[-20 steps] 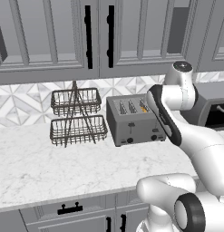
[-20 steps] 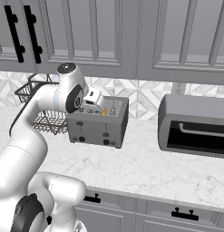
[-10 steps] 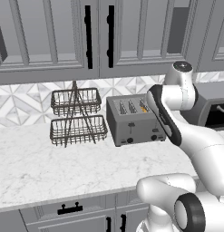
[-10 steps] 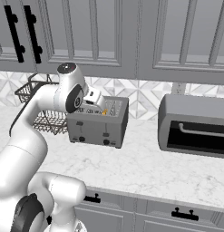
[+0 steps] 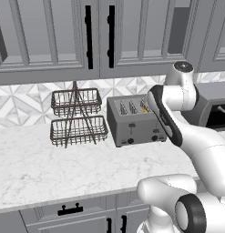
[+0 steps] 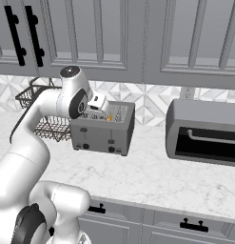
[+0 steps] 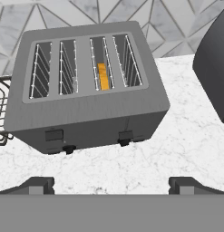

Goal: Start the toaster. Once the lever pops up, take the bread to the plate on the dining counter.

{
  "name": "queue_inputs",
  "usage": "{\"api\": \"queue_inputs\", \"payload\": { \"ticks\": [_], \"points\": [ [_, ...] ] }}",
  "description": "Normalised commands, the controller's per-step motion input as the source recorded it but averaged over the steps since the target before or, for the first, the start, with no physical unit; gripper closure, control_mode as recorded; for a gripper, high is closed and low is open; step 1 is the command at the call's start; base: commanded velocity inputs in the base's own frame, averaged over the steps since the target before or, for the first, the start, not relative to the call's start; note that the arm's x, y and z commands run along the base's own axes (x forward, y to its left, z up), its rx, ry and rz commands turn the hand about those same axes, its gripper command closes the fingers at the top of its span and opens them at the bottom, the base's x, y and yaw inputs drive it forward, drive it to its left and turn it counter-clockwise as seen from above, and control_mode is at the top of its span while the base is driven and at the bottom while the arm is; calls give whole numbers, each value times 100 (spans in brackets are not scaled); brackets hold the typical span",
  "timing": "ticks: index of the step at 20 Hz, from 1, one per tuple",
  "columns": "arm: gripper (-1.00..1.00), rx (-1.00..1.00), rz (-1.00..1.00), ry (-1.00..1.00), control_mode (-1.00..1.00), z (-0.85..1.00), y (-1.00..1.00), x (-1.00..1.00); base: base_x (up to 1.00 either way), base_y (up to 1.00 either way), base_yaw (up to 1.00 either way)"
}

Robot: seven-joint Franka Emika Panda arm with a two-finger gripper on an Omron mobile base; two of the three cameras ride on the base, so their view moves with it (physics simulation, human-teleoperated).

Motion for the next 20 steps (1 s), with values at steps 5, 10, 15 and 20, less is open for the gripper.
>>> {"api": "queue_inputs", "payload": {
  "ticks": [5,10,15,20],
  "points": [
    [-100,0,0,0,-100,0,0,0,0,0,0],
    [-100,0,0,0,-100,0,0,0,0,0,0],
    [-100,0,0,0,-100,0,0,0,0,0,0],
    [-100,0,0,0,-100,0,0,0,0,0,0]
  ]
}}
